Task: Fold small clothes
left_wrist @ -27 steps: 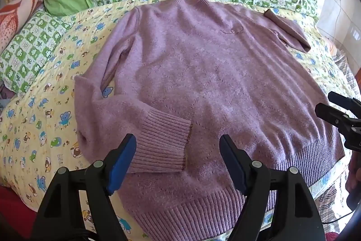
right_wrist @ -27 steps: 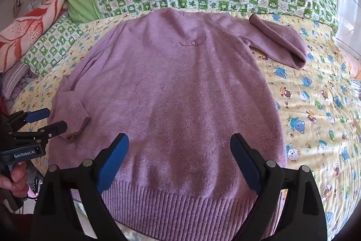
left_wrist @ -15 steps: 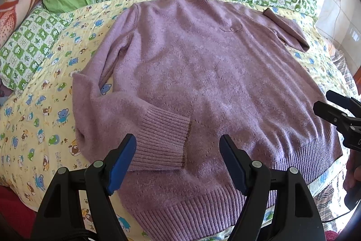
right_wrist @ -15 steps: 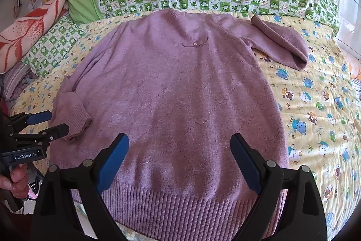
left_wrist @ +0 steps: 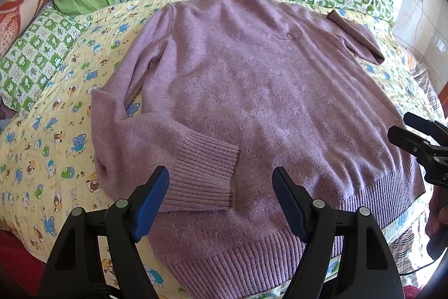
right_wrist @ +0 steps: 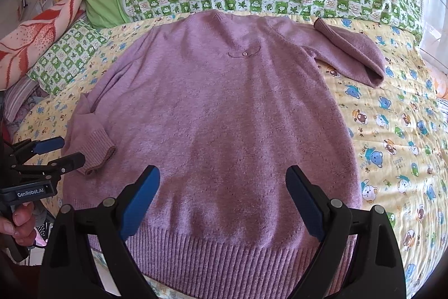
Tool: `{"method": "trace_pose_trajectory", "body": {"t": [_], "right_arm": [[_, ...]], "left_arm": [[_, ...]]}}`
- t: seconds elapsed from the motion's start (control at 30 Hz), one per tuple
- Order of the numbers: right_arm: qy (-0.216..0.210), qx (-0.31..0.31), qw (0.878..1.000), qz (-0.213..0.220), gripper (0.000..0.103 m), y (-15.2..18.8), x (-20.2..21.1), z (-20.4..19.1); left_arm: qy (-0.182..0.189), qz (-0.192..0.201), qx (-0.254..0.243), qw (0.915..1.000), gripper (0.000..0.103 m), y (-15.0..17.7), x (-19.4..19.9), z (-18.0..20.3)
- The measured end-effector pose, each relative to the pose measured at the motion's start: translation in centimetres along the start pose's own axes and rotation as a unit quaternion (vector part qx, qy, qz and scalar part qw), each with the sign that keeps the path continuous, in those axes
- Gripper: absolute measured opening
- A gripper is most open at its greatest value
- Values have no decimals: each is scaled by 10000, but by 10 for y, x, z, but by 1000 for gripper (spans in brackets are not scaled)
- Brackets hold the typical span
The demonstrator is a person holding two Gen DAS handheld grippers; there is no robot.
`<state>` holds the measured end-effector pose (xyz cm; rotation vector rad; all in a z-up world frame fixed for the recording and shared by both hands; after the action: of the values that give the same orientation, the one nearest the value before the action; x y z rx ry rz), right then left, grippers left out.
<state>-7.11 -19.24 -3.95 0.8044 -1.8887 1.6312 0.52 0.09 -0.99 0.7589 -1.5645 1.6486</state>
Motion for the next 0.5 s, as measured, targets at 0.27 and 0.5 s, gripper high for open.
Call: {"method": "trace_pose_trajectory", "body": {"t": [0.27, 0.5], "right_arm": [[22, -30, 10000, -14, 91, 0, -1, -1], [80, -169, 9998, -67, 91, -5, -7, 14]], "left_arm": [[-17, 127, -87, 9999, 75, -4, 2, 2], [85, -5, -2, 10000, 75, -11, -6, 2]]}}
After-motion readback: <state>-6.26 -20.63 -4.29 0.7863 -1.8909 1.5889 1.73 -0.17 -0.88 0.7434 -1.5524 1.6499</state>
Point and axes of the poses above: each gripper's, at about its wrist camera, not at the fingertips, and x roughly against the way its jaws point, z to its right, y to its underside, the point moved 1 cm from there along -x, roughly the way its jaws point, and after that the axes turned 5 degrees about y, right-handed, at the moved point
